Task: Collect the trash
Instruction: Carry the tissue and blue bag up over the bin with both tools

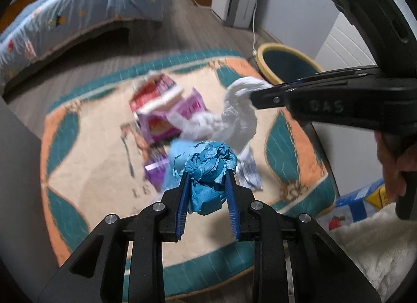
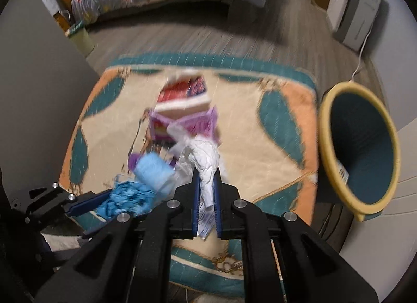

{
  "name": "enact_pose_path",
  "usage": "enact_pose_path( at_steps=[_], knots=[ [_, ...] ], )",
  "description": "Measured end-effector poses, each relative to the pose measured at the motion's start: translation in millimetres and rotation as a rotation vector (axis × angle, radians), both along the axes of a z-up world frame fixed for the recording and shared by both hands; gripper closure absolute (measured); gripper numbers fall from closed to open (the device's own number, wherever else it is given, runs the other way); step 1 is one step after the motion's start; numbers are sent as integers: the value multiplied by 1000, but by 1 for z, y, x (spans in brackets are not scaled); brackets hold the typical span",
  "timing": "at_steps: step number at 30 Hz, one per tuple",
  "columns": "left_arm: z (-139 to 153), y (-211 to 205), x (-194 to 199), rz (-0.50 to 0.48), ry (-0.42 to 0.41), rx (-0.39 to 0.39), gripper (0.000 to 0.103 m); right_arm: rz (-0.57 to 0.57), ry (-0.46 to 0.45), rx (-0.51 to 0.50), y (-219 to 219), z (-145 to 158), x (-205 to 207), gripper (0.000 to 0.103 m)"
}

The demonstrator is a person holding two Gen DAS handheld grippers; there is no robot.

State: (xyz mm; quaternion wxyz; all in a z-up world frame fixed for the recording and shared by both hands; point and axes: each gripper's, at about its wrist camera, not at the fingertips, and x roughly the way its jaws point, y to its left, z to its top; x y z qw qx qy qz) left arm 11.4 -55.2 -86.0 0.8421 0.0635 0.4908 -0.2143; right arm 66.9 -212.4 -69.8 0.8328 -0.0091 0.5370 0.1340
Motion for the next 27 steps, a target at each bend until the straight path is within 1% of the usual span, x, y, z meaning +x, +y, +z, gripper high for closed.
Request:
enact_pose_path(
  at_steps=[2,4,6,7,12,16,19,21,25,27],
  knots=[
    [12,3,1,6,-38,-3,75,-14,-37,-3,-8,13,1,94],
    [25,8,5,19,-75,-9,75,-32,-67,17,-17,24,3,94],
    [34,10,9,17,-108,13,75,-44,-99,12,-24,32,5,94],
    [43,10,11,8,-131,24,75,-46,-110,4,-25,34,6,94],
    [75,13,26,-1,-181,11,75,-64,-134,18,-37,41,14,94],
    [91,5,39,-29,-234,59,75,-67,-148,24,-42,44,18,94],
    [91,-1,46,-37,-265,81,75,-70,-149,28,-48,44,20,94],
    [87,-3,49,-27,-288,75,75,-74,-149,26,-53,41,22,94],
    [75,-16,64,-27,-247,24,75,-88,-140,20,-64,35,24,94],
    [74,-20,68,-44,-253,21,75,-103,-136,23,-72,34,26,94]
  ],
)
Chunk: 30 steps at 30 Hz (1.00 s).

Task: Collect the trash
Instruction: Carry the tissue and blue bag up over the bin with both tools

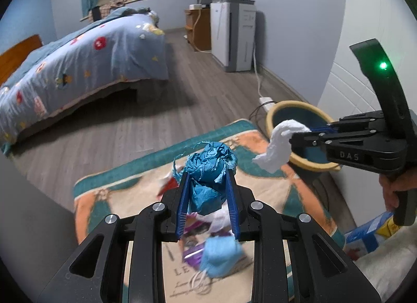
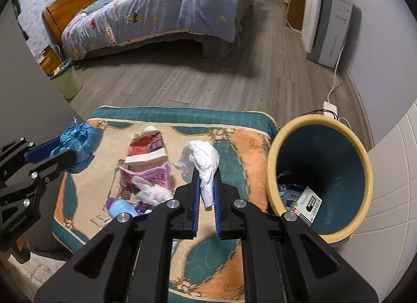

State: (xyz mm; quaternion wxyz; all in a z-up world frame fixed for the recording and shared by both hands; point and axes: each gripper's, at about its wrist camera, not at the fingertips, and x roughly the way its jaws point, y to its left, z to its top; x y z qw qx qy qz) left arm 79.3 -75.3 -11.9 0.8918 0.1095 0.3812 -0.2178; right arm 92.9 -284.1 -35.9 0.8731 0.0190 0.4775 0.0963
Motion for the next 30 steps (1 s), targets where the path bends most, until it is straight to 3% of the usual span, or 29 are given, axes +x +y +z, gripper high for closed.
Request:
enact_pose_path(
  at_steps=[6,14,30],
  knots=[
    [0,-22,8,-34,12,-43,75,-37,11,22,-21,-5,3,94],
    [-4,-50,12,-64,11,-44,75,-77,5,41,-49,-3,2,94],
    [-22,-109,9,-133,7,19,75,-292,8,74,-150,-9,3,94]
  ],
)
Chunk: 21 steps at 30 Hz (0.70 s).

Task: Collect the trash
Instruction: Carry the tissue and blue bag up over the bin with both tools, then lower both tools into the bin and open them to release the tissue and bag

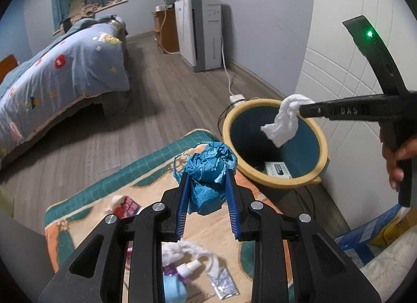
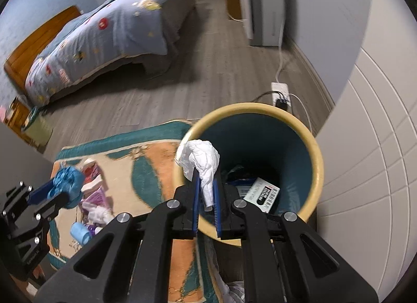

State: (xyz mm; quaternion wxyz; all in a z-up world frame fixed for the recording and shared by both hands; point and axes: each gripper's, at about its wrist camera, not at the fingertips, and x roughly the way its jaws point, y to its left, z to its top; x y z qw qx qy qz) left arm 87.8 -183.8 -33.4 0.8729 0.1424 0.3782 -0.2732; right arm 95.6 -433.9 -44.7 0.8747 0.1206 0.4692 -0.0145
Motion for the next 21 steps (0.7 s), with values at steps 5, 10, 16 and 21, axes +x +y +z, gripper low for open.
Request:
enact_pose_path(
  at_steps=[5,10,16,21],
  knots=[
    [-4,-12,2,-16,7,4,75,-36,28,9,-18,-12,0,94],
    [-11,-22,0,-40,12,15,75,-65,47,-2,-31,-21,1,94],
    [-16,-31,0,-52,26,7,75,-97,82,-36,-46,-37,3,94],
    [-24,-50,-2,-94,49,13,75,-146,94,-6,-64,-46,1,94]
  ],
)
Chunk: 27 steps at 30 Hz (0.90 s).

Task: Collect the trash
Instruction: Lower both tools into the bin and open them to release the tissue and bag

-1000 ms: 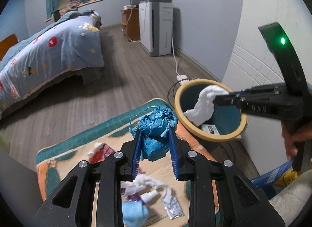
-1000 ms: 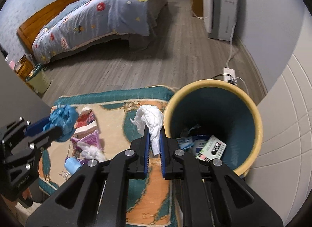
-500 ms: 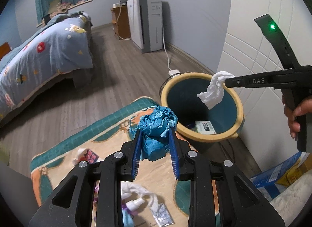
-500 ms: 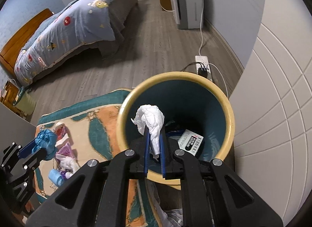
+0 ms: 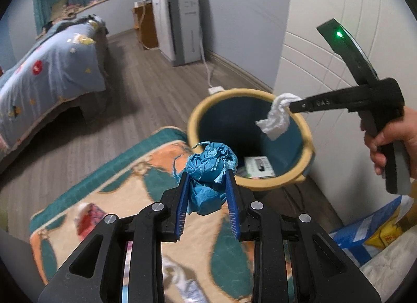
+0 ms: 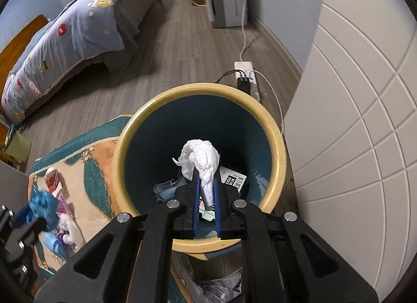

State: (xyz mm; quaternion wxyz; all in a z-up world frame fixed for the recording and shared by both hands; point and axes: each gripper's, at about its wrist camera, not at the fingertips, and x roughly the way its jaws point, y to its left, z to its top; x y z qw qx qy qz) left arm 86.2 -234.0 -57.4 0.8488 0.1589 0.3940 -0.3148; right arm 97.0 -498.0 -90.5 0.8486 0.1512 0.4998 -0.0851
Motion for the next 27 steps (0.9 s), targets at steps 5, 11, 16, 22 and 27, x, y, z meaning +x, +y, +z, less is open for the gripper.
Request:
enact_pose_path(
  at_steps=[5,11,16,22,27],
  knots=[
    [-12,-27,-3,-41,21,3,75,-35,32,-10,-5,-9,-2,94],
    [-33,-59,-8,-96,60,21,75,-61,38,39,-14,-16,-3,94],
    [-45,-77,3,-104,77,49,75,-57,43,48,-13,-20,0,94],
    [-55,-89,28,-78,115,50,75,-106,69,85,-25,-31,0,94],
    [-56,-94,45,-62,90,61,68,-104,67,93,-27,-36,5,94]
  ],
)
